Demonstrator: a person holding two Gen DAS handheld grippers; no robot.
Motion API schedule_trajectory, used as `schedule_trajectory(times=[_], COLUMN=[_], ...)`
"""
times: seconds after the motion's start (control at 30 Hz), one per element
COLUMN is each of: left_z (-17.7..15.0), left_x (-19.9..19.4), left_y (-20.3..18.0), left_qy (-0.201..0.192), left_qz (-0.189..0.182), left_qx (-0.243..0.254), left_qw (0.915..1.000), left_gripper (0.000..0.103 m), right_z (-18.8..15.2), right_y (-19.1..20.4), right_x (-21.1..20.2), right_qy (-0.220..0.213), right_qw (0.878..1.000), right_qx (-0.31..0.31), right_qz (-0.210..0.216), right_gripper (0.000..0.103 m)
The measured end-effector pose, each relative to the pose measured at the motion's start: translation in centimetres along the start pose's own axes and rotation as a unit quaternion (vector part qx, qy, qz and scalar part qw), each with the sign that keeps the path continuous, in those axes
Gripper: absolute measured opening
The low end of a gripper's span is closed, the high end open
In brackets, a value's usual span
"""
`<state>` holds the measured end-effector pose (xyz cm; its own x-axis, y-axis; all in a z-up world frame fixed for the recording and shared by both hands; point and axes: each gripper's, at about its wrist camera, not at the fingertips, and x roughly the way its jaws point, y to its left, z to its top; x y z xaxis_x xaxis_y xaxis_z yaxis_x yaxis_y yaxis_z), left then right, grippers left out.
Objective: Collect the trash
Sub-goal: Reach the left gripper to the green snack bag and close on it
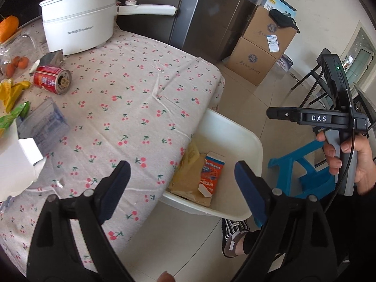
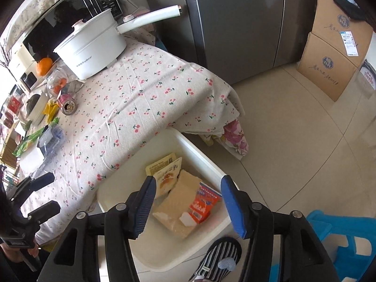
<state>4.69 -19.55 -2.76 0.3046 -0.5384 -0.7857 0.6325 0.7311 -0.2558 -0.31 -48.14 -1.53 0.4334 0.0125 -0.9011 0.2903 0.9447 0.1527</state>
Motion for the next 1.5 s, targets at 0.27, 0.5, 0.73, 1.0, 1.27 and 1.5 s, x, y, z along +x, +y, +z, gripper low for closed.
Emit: schedule_trajectory(times=[0.27, 0.5, 0.73, 1.0, 1.27, 1.5], left_z=[-0.7, -1.6, -2.3, -2.9, -3.4, -3.0], left_x=[-3.2, -5.7, -7.9, -11.0, -13.3, -13.3], left_y=[2.8, 6.4, 9.7, 14.1, 20.0, 23.5], left_qy=[-0.024, -0.038, -0.046, -0.058, -0.067, -0.080], left_qz=[0.055, 0.088, 0.120, 0.155, 0.173, 0.154], left_qx=[-0.017, -0.058, -0.095, -0.143, -0.215, -0.274], left_qw=[0.9980, 0.9936, 0.9872, 0.9758, 0.9587, 0.9458], left_gripper=[0.102, 0.103, 0.103, 0.103, 0.103, 0.102], right_z=[1.6, 2.2, 2.7, 3.4, 4.0, 4.2], right_y=[2.7, 7.2, 11.1, 14.5, 16.8, 18.5], right_x=[-0.7, -0.9, -0.6, 0.1, 0.5, 1.2], right_qy=[-0.022, -0.041, -0.045, -0.046, -0.046, -0.041], right_qw=[1.000, 0.997, 0.994, 0.992, 0.990, 0.989], right_qx=[-0.008, -0.062, -0.100, -0.120, -0.129, -0.144], right_qz=[-0.004, -0.018, -0.009, 0.002, 0.016, 0.019], right_gripper=[0.076, 0.084, 0.085, 0.085, 0.085, 0.085])
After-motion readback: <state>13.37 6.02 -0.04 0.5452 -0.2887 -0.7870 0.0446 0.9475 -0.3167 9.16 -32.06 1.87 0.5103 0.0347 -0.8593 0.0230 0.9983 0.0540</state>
